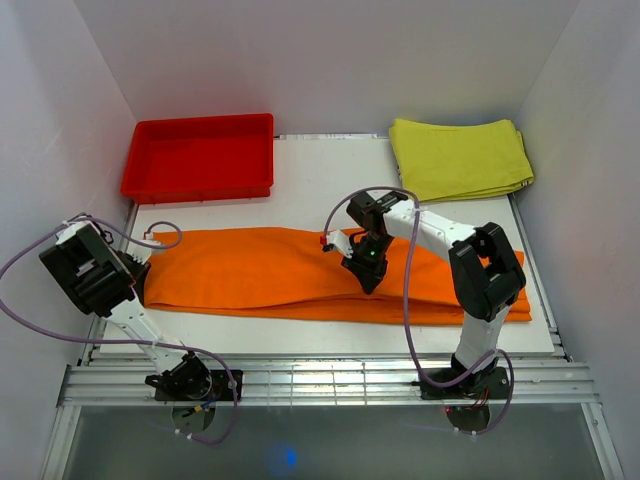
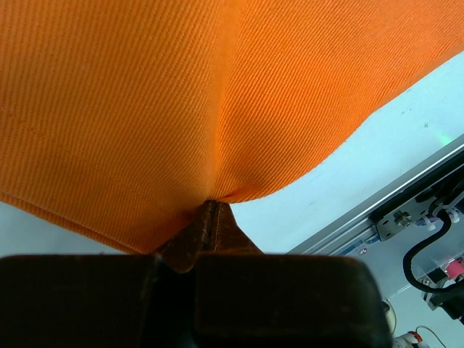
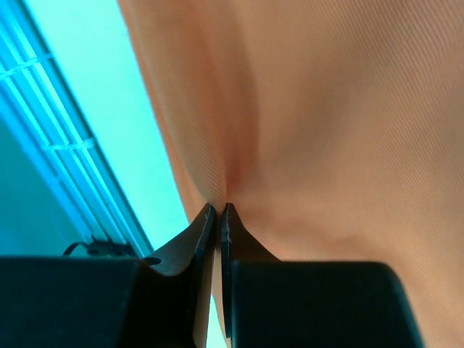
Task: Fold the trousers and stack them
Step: Fold the trousers
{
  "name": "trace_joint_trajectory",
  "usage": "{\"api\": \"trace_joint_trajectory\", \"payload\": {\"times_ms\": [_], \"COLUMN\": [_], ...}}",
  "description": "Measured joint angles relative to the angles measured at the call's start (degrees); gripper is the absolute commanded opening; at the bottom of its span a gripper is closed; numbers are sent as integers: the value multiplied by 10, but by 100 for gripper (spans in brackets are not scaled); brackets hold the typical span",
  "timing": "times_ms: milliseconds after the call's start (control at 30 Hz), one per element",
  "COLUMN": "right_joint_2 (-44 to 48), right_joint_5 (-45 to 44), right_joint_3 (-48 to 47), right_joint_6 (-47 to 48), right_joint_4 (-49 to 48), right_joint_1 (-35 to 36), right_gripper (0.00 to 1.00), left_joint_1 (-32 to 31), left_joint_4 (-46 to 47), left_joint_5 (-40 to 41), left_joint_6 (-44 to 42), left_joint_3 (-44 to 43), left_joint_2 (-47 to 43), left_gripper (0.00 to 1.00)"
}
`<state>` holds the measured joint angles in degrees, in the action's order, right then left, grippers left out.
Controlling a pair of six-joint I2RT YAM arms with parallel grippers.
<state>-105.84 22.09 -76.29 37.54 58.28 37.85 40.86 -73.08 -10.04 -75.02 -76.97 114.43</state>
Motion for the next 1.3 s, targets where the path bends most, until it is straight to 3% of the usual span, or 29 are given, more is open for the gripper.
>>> {"api": "trace_joint_trajectory", "payload": {"times_ms": [167, 300, 500, 633, 700, 733, 800, 833, 900, 933, 967, 1000, 1100, 1300], "right_joint_2": [52, 79, 35, -4, -4, -4, -4, -4, -4, -4, -4, -3, 7, 10], "right_joint_5": [27, 53, 64, 70, 68, 66, 66, 67, 65, 63, 59, 60, 69, 83], "right_joint_3": [-34, 12, 124, 134, 133, 133, 128, 122, 104, 92, 78, 62, 3, -173], "right_joint_6": [36, 48, 27, -9, -24, -30, -44, -45, -46, -45, -43, -40, -26, -6], "right_joint_4": [54, 53, -22, -49, -52, -53, -46, -39, -32, -30, -29, -27, -14, 11], "right_joint_1": [-4, -1, 30, 37, 37, 37, 37, 38, 38, 37, 34, 27, -7, -96], "right_gripper": [8, 8, 8, 8, 11, 29, 43, 50, 55, 58, 58, 58, 56, 41], "left_joint_1": [-2, -2, -3, -3, -3, -2, 0, 4, 15, 21, 27, 30, 34, 13], "left_joint_4": [3, 6, 10, 11, 13, 15, 10, 0, -23, -23, -18, -16, -4, 17], "left_joint_5": [10, 16, 25, 28, 28, 28, 22, 16, -11, -25, -37, -52, -98, -175], "left_joint_6": [16, 26, 36, 46, 47, 45, 39, 35, 18, 9, -6, -21, -46, -33], "left_joint_3": [5, 8, 12, 12, 12, 11, 7, 5, -6, -13, -23, -37, -71, -98], "left_joint_2": [0, -1, -3, -3, -7, -10, -8, -8, -10, -14, -17, -21, -51, -130], "left_gripper": [0, 0, 0, 1, 13, 27, 39, 56, 59, 69, 83, 87, 91, 95]}}
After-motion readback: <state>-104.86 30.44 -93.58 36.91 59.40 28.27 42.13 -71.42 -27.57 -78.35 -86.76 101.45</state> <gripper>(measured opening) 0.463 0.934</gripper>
